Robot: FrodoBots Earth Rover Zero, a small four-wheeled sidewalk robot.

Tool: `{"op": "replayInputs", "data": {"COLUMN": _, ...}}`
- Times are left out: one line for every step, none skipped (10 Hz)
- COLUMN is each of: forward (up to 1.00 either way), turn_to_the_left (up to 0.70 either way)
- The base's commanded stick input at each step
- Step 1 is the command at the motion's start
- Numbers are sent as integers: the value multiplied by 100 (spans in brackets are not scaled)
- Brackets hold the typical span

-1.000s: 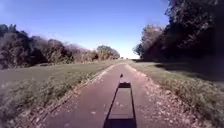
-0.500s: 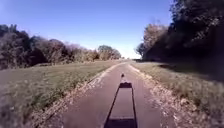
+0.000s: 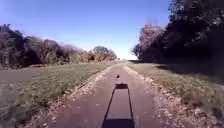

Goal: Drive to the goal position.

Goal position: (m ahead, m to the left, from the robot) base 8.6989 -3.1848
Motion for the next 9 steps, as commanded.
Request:
{"op": "replayInputs", "data": {"forward": 85, "turn_to_the_left": 0}}
{"op": "replayInputs", "data": {"forward": 85, "turn_to_the_left": 0}}
{"op": "replayInputs", "data": {"forward": 85, "turn_to_the_left": 0}}
{"op": "replayInputs", "data": {"forward": 85, "turn_to_the_left": 0}}
{"op": "replayInputs", "data": {"forward": 85, "turn_to_the_left": 0}}
{"op": "replayInputs", "data": {"forward": 85, "turn_to_the_left": 0}}
{"op": "replayInputs", "data": {"forward": 85, "turn_to_the_left": 0}}
{"op": "replayInputs", "data": {"forward": 85, "turn_to_the_left": 0}}
{"op": "replayInputs", "data": {"forward": 85, "turn_to_the_left": 0}}
